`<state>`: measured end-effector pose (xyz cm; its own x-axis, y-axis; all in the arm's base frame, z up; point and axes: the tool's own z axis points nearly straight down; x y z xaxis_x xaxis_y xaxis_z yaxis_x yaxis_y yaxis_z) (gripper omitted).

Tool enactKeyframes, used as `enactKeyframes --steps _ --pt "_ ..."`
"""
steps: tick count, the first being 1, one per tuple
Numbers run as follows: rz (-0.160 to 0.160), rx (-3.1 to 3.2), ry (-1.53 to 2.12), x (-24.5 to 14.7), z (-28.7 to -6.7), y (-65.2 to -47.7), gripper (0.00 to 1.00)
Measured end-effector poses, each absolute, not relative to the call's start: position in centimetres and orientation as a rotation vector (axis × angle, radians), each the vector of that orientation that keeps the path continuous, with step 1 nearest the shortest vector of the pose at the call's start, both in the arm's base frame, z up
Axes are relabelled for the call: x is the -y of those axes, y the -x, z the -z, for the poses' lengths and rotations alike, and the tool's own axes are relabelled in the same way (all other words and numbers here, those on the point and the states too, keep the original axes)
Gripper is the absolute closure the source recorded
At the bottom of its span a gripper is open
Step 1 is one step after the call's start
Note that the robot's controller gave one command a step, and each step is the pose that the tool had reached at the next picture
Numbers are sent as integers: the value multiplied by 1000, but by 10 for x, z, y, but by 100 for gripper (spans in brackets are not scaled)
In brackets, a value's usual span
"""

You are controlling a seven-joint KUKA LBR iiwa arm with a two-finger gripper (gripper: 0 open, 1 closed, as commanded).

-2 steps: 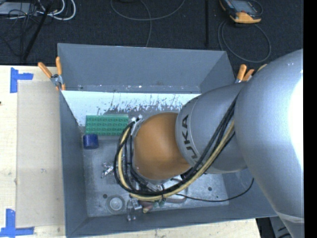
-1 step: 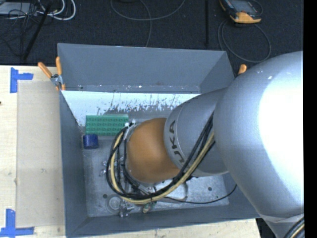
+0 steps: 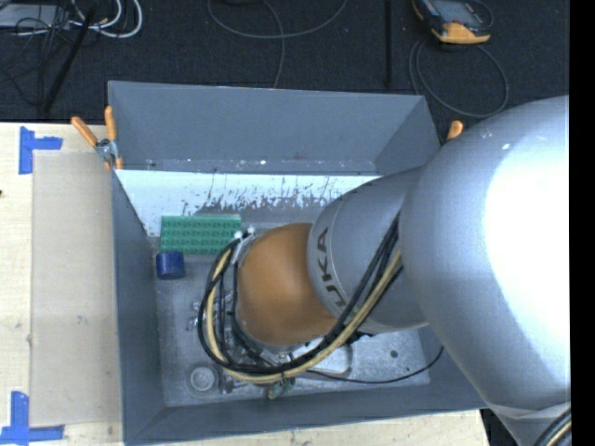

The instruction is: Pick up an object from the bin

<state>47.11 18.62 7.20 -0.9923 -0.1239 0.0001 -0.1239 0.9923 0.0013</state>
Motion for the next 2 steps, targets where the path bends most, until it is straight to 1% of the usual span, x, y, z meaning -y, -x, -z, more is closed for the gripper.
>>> enactKeyframes --steps 1,2 --pt "-2 3108 465 -149 -96 -516 100" --pt "-1 3106 465 -149 -95 -515 0"
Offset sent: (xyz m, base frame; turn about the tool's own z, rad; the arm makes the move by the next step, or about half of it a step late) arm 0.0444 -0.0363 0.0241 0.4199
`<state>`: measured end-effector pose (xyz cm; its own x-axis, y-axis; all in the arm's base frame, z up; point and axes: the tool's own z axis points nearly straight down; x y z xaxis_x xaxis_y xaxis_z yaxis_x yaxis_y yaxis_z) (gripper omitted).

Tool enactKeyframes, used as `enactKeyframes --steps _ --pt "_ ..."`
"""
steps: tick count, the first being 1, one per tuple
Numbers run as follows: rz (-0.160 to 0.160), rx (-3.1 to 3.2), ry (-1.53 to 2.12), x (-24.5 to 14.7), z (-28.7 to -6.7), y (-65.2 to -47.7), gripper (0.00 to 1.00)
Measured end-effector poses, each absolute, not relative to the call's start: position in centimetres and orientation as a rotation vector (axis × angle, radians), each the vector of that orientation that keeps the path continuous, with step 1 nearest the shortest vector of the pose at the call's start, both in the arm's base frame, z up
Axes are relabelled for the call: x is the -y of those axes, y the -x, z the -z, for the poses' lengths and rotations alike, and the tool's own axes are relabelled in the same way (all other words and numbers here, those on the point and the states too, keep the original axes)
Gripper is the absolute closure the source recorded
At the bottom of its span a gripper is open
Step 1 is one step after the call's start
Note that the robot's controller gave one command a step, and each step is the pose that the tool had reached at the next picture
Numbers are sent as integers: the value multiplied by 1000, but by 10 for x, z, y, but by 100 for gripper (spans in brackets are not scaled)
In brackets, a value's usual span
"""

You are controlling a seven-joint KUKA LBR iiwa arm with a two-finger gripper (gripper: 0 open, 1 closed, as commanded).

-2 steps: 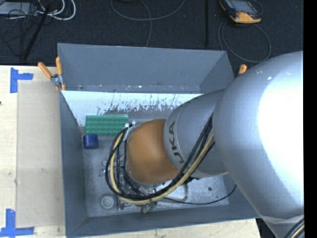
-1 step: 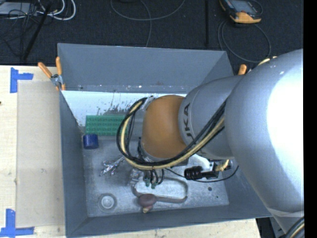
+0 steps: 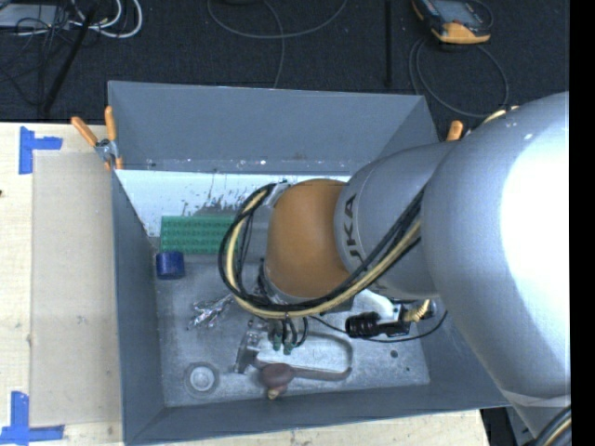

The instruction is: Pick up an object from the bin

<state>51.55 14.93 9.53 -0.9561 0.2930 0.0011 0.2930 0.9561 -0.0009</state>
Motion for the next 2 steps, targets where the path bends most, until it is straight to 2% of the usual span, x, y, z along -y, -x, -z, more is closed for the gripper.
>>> enactKeyframes --steps 1,2 --pt "-5 3121 323 -96 -112 -475 0" --pt "4 3142 77 -39 -70 -489 0"
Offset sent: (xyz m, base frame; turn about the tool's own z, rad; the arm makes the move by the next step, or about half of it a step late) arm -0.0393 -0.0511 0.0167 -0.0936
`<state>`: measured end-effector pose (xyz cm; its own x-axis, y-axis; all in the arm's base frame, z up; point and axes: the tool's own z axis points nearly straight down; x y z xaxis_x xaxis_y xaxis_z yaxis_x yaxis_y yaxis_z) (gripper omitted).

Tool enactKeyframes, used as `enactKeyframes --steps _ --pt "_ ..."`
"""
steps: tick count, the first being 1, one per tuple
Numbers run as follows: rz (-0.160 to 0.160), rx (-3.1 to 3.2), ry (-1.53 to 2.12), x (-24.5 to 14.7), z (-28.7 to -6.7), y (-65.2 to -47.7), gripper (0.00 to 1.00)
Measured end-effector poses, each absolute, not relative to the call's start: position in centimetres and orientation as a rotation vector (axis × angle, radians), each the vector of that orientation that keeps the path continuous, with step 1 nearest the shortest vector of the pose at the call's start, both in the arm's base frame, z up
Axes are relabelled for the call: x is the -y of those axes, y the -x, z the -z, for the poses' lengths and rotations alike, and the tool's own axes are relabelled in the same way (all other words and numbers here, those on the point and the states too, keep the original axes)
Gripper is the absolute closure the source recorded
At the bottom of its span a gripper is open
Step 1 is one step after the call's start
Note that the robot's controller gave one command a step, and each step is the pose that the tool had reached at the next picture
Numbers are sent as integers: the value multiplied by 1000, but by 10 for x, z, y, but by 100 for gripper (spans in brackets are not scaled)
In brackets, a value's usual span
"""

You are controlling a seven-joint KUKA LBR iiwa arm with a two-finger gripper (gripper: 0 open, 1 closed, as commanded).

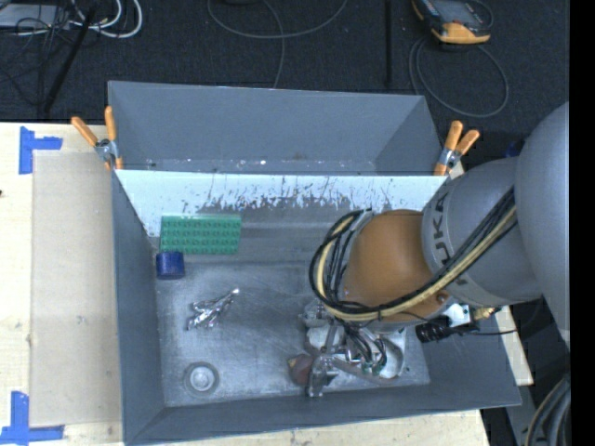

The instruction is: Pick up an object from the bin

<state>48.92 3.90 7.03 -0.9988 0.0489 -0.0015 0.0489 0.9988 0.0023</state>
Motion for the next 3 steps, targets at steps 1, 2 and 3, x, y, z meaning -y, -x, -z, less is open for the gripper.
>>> enactKeyframes --steps 1,2,3 --pt "0 -3124 -47 -47 -73 -475 0" --pt "-1 -3140 -51 -48 -72 -472 100" --pt "0 -3139 103 -47 -82 -502 100"
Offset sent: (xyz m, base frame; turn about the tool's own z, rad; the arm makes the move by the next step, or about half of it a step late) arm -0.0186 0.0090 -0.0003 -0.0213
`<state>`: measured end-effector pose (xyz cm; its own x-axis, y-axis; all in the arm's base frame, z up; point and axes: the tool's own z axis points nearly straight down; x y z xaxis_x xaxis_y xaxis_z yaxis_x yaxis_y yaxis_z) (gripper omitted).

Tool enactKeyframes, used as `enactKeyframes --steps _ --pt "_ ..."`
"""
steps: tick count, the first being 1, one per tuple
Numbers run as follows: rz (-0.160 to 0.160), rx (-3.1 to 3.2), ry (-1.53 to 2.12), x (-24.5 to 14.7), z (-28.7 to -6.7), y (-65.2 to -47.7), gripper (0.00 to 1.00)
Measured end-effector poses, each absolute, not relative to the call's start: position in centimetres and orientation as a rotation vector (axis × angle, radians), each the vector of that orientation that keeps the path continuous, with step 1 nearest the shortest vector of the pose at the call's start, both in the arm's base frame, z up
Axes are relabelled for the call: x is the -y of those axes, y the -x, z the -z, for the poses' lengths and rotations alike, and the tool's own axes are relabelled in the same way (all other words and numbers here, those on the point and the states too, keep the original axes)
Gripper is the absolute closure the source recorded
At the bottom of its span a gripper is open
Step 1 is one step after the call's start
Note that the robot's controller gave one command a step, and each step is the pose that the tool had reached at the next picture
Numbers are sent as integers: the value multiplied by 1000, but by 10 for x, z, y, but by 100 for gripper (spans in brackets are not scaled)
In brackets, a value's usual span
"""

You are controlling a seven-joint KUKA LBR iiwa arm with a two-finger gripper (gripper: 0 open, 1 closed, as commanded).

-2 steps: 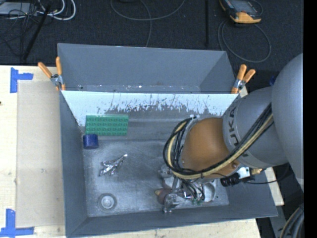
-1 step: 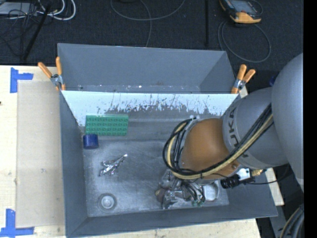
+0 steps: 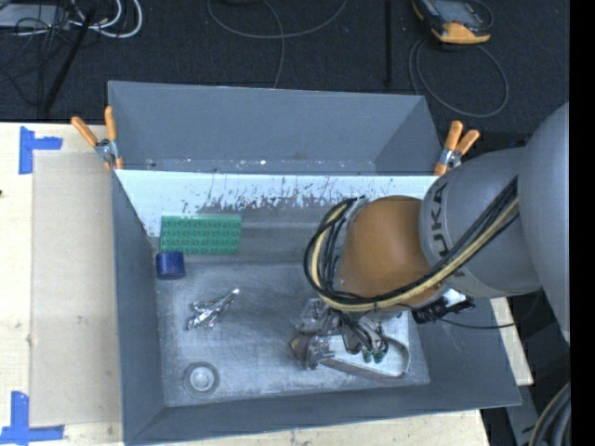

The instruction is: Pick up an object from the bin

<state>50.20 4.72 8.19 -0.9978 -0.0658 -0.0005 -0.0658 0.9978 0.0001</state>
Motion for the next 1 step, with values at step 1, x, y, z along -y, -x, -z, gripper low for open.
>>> enactKeyframes --steps 1 --pt "2 -3117 329 -17 -237 -483 100"
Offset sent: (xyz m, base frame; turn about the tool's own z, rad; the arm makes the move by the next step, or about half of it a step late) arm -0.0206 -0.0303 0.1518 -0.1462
